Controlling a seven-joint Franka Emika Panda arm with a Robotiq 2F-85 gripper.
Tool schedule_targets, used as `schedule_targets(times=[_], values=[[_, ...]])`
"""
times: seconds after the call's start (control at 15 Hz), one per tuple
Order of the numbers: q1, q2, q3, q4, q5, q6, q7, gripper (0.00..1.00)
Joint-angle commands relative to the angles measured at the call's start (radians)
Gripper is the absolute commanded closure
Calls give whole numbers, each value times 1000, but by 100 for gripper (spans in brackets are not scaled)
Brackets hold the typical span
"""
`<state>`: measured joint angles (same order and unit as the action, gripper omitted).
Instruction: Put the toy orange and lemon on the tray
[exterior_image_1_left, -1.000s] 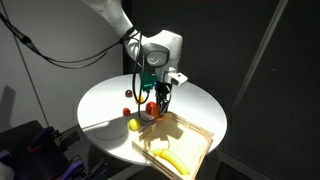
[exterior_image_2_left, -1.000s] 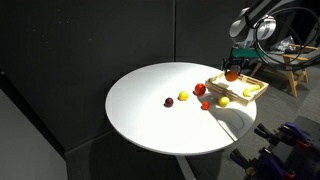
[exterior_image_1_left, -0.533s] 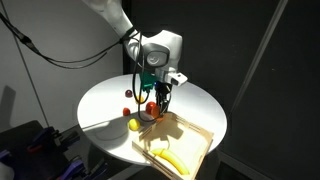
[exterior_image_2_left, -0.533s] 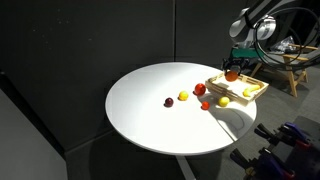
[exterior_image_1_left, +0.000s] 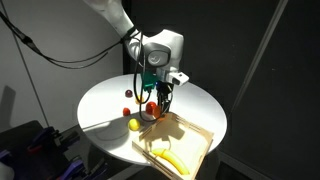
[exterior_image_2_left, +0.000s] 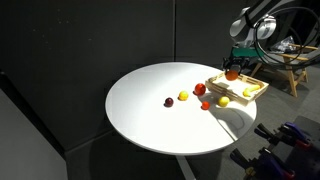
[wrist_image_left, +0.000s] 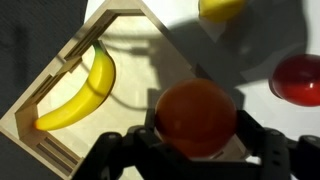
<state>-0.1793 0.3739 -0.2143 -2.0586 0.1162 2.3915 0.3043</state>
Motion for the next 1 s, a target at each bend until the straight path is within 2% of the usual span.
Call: schedule_targets(times=[0.0, 0.93], values=[[-17, 21, -8, 56, 17, -11, 4, 46], [-56, 128, -21, 143, 19, 46, 0, 46]])
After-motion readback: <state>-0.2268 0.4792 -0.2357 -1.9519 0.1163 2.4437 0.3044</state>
